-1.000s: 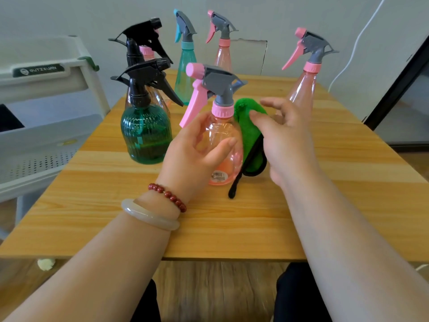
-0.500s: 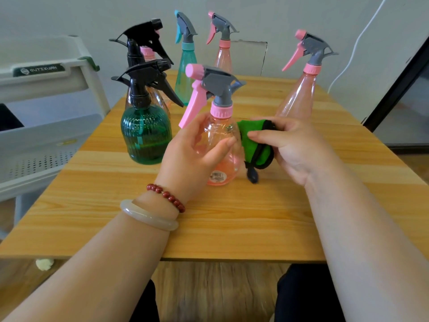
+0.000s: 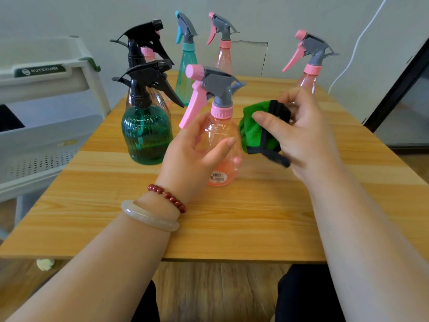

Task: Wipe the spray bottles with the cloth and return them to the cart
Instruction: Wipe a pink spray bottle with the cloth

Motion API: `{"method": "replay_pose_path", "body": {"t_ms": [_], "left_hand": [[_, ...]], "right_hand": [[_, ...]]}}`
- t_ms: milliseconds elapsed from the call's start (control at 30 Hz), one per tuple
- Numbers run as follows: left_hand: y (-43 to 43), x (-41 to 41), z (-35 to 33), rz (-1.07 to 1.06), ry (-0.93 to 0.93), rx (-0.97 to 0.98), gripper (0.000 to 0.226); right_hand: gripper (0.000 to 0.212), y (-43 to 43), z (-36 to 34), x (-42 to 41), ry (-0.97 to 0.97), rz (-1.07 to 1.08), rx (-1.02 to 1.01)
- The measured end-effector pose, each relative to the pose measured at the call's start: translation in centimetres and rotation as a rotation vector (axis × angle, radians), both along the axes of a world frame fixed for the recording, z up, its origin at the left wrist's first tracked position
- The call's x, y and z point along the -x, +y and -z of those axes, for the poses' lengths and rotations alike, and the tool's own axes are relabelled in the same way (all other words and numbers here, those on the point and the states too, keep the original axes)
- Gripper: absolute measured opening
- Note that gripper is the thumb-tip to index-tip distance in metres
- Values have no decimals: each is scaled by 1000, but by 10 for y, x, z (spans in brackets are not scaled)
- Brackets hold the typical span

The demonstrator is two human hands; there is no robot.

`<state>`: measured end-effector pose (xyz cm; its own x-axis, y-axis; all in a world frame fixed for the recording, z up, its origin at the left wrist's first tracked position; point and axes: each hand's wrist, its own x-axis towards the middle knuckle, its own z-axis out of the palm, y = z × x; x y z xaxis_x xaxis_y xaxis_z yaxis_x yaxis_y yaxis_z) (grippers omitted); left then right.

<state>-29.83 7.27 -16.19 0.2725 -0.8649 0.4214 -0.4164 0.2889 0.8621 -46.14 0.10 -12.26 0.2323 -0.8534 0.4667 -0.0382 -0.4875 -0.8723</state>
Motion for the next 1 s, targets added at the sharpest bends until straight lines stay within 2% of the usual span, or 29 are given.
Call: {"method": "replay_pose_path", "body": {"t_ms": [100, 167, 267, 333, 400, 467, 567, 667, 733, 867, 933, 1000], "left_hand": [[-2, 0, 3, 2, -3, -14, 62], [-1, 0, 4, -2, 11, -11, 58], [0, 0, 3, -8, 0, 6, 54], [0, 0, 2, -2, -10, 8, 46], [0, 0, 1, 6, -16, 12, 45], [0, 0, 1, 16, -24, 10, 46], [-1, 0, 2, 23, -8, 11, 48], [-2, -1, 2, 11, -6, 12, 50], [-3, -2, 2, 9, -12, 7, 50], [-3, -1, 2, 12, -54, -13, 51], [-3, -1, 2, 23, -39, -7, 53], [-4, -1, 3, 41, -3, 1, 50]], "right_hand": [[15, 3, 9, -14, -157, -2, -50], [1, 6, 14, -23, -126, -6, -40], [12, 7, 16, -26, -51, -27, -36], [31, 10, 13, -27, 6, -99, -54], [47, 16, 14, -30, 111, -69, 11], [44, 22, 17, -34, 179, 18, 140], [22, 23, 22, -35, 67, 105, 81], [9, 18, 23, -31, 115, 99, -122], [10, 19, 21, -29, 115, 66, -122], [14, 28, 9, -34, -50, 53, 100], [13, 31, 9, -35, -146, 27, 8], [13, 29, 12, -34, -156, 47, -138]]}}
